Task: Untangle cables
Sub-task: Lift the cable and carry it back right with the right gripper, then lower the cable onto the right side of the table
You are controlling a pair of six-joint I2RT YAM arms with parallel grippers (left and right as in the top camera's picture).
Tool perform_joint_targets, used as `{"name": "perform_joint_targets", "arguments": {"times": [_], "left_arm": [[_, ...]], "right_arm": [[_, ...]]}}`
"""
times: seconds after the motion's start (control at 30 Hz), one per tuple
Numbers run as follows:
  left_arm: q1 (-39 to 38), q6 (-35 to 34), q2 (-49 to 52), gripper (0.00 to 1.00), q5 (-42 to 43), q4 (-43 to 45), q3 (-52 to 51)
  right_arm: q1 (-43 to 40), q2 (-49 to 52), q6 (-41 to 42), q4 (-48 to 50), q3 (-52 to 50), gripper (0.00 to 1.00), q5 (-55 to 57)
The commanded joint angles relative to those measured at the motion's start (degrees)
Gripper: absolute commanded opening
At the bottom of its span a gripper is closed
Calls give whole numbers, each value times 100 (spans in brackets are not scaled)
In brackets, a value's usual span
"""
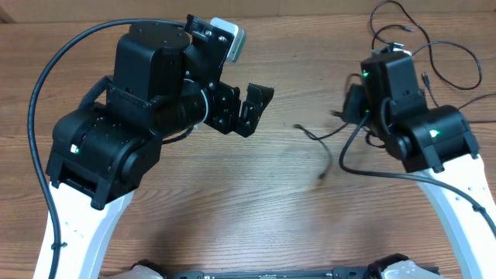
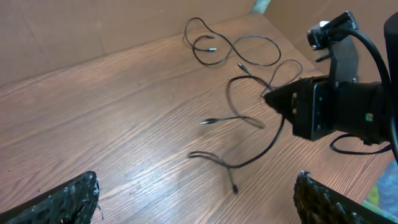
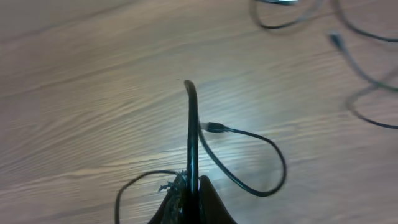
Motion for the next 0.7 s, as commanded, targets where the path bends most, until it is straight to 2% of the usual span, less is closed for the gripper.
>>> {"name": "perform_joint_targets", "arguments": {"times": [0.0,0.6,0.67], "left_arm": [[-4,81,-42,100,-31,22,-24],[-4,81,-42,100,-33,22,-24],[-4,81,-42,100,-33,22,-24]], "right_arm": [[-374,-109,50,-98,192,4,446],[-3246,-109,170,-769,192,4,638],[-3543,-109,170,-769,192,7,638]]}}
